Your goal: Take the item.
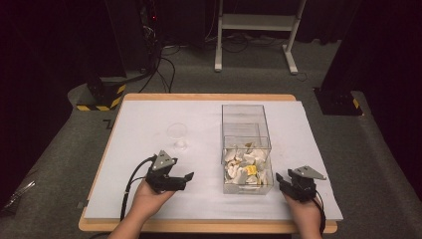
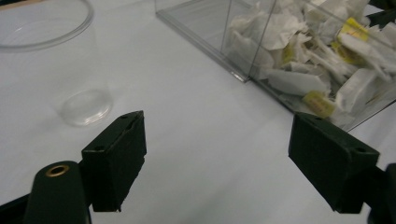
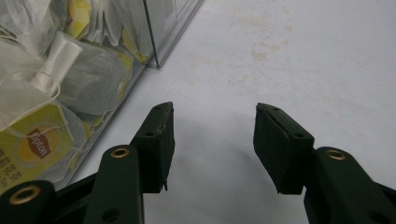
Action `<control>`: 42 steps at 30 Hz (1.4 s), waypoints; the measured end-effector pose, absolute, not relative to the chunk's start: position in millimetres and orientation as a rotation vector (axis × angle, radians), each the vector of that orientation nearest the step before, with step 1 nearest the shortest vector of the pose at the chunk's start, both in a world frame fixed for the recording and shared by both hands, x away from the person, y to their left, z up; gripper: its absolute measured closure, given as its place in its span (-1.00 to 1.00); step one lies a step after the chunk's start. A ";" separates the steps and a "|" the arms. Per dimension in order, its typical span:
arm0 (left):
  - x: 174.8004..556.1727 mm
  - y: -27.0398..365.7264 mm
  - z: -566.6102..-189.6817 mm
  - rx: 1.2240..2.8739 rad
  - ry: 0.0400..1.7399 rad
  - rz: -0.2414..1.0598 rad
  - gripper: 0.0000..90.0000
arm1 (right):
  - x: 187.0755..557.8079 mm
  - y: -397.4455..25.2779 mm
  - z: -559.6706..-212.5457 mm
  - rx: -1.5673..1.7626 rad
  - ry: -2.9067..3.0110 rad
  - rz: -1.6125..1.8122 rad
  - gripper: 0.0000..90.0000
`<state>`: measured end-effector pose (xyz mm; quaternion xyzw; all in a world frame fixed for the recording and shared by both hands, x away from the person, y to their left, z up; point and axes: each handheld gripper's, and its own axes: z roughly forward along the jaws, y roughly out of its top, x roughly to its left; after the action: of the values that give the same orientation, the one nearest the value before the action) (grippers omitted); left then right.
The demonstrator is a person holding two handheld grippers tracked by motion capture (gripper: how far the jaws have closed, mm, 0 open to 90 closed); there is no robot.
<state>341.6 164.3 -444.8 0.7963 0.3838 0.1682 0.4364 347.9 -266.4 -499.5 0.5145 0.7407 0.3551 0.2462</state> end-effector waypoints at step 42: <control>351.0 44.2 -401.5 2.020 0.690 0.330 -0.42 | 348.5 -266.7 -499.9 1.396 2.035 0.979 0.07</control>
<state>351.0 44.2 -401.5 0.8248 0.2818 0.1346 0.4714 348.5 -266.7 -499.9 0.5104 0.7438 0.3579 0.2411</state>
